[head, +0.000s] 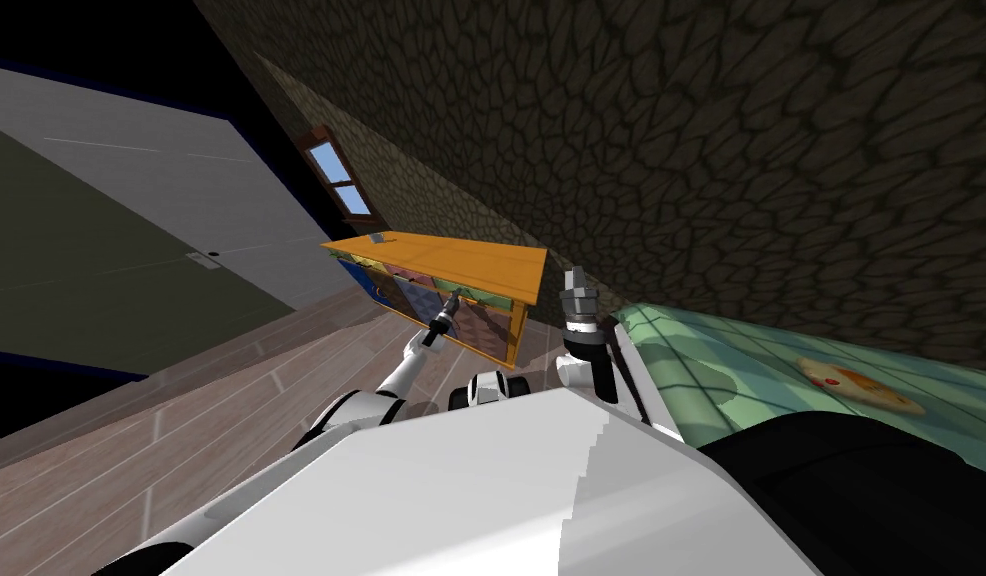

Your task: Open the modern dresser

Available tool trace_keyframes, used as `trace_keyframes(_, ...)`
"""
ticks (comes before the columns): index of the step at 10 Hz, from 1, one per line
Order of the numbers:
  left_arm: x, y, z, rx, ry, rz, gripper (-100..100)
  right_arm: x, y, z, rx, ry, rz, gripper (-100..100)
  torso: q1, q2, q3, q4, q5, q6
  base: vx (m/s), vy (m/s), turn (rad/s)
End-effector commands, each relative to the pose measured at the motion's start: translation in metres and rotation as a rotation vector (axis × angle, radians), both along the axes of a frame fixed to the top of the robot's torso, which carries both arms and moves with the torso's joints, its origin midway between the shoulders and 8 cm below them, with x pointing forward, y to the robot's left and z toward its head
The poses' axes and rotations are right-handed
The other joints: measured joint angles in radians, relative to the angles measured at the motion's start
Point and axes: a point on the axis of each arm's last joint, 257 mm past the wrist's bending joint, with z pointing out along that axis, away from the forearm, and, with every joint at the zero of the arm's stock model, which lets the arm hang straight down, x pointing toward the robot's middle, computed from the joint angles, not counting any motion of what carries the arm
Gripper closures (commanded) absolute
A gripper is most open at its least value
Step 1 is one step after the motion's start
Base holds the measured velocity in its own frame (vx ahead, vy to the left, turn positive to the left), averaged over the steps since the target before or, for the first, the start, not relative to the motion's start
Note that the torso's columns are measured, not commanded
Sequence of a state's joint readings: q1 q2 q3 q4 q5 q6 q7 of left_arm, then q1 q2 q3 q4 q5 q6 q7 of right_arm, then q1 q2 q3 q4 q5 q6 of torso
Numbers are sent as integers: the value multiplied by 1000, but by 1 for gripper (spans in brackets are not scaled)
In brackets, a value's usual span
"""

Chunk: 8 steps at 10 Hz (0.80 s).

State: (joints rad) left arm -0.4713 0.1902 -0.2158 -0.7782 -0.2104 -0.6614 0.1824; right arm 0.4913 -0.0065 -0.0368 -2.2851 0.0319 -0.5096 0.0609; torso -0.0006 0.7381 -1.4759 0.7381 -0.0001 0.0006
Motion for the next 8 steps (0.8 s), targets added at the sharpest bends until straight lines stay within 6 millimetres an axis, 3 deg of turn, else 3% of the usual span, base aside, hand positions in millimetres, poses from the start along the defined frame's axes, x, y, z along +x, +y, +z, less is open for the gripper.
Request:
trace_keyframes(1,6,5,-11,14,29,6,-100,0,0,0,0,0,0,0,1,-1,0,0,0,0,-11,-1,-10)
trace_keyframes(2,13,-3,5,3,3,-23,-100,0,0,0,0,0,0,0,1,-3,-2,-1,0,0,-37,-25,212)
trace_keyframes(3,19,-4,8,10,2,-23,-100,0,0,0,0,0,0,0,0,-2,-1,-1,0,-1,-42,-33,93)
trace_keyframes(4,18,1,-4,18,29,-14,-100,0,0,0,0,0,0,0,-1,0,0,1,0,1,-16,-17,-34)
trace_keyframes(5,18,1,-4,18,29,-14,-100,0,0,0,0,0,0,0,0,0,0,0,0,0,3,-6,-19)
trace_keyframes(6,23,-6,13,5,0,-42,-100,0,0,0,0,0,0,0,1,-1,-1,0,0,0,-27,-28,169)
trace_keyframes(8,31,-10,25,11,-15,-47,-100,0,0,0,0,0,0,0,0,4,2,5,-1,-1,-32,-30,62)
